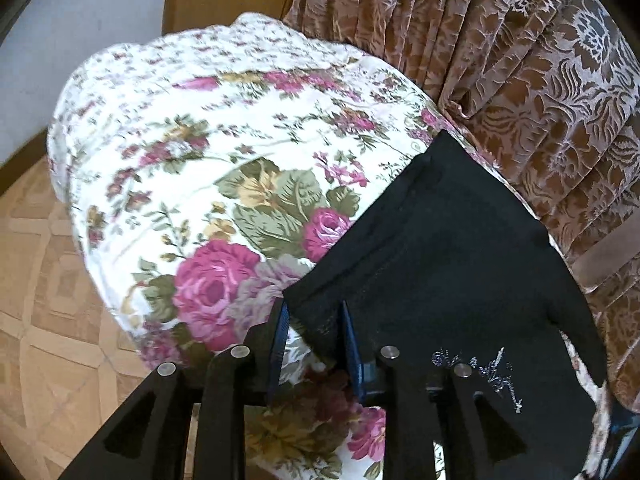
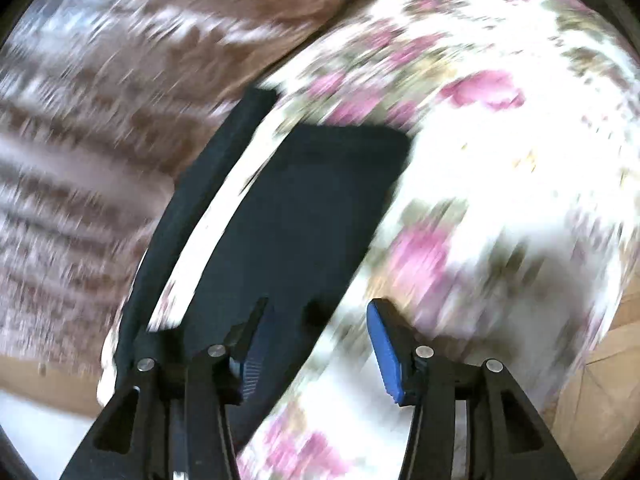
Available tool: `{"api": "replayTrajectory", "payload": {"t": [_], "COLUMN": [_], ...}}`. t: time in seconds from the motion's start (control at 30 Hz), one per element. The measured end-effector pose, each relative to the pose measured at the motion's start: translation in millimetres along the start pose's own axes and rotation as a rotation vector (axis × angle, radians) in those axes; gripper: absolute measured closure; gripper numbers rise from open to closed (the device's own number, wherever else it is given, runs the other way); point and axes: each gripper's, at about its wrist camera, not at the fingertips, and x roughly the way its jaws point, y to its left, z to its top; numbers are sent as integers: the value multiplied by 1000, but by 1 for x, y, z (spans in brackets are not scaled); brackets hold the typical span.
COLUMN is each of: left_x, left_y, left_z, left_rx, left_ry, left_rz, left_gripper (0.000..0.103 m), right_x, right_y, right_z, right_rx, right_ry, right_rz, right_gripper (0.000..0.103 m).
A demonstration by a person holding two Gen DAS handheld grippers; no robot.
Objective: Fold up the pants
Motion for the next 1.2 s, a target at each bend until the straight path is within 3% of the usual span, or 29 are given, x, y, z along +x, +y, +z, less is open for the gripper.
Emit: {"api": "replayTrajectory", "payload": {"t": [0.2, 0.27, 0.3, 0.43, 0.57, 0.67, 0.77, 0.87, 0.93, 0.97, 1.0, 1.07, 1.13, 1.2], "left_x": [-22, -29, -33, -46, -45, -31, -7, 9, 6, 3, -2, -7, -12, -10], "left_y": [3, 4, 3, -5, -23, -42, -54, -57, -57, -57, -56, -58, -65, -76], "left_z": [1, 3, 4, 6, 0, -12, -25, -32, -30, -27, -19, -7, 11, 30], "left_rx": [1, -4, -3, 21, 75, 141, 194, 219, 216, 211, 201, 185, 165, 155], "left_ry": [-66, -85, -95, -126, -112, -62, 41, 86, 76, 69, 60, 45, 17, 35], "left_rz": [35, 31, 27, -11, -81, -102, -96, -59, -68, -81, -106, -142, -196, -250], "left_gripper": [76, 76, 76, 76, 76, 76, 76, 76, 76, 76, 76, 70, 60, 57], "right_x": [38, 45, 48, 21, -18, -19, -4, -7, -13, -18, -24, -41, -45, -40], "right_y": [1, 4, 9, 30, 19, -9, -30, -39, -34, -31, -24, -1, 32, 65], "right_z": [46, 55, 58, 57, 48, 40, 29, 26, 27, 27, 26, 20, 11, -2], "right_rx": [34, 5, -30, -155, -172, -132, -95, -51, -77, -92, -120, -209, -324, -421], "right_ry": [-5, 0, 8, -52, -125, -97, -71, -92, -83, -85, -101, -153, -172, -159], "right_rz": [-49, -91, -122, -157, -237, -265, -288, -254, -291, -326, -366, -399, -366, -294], "right_gripper": [55, 77, 95, 95, 96, 96, 96, 90, 73, 57, 49, 49, 43, 35]}}
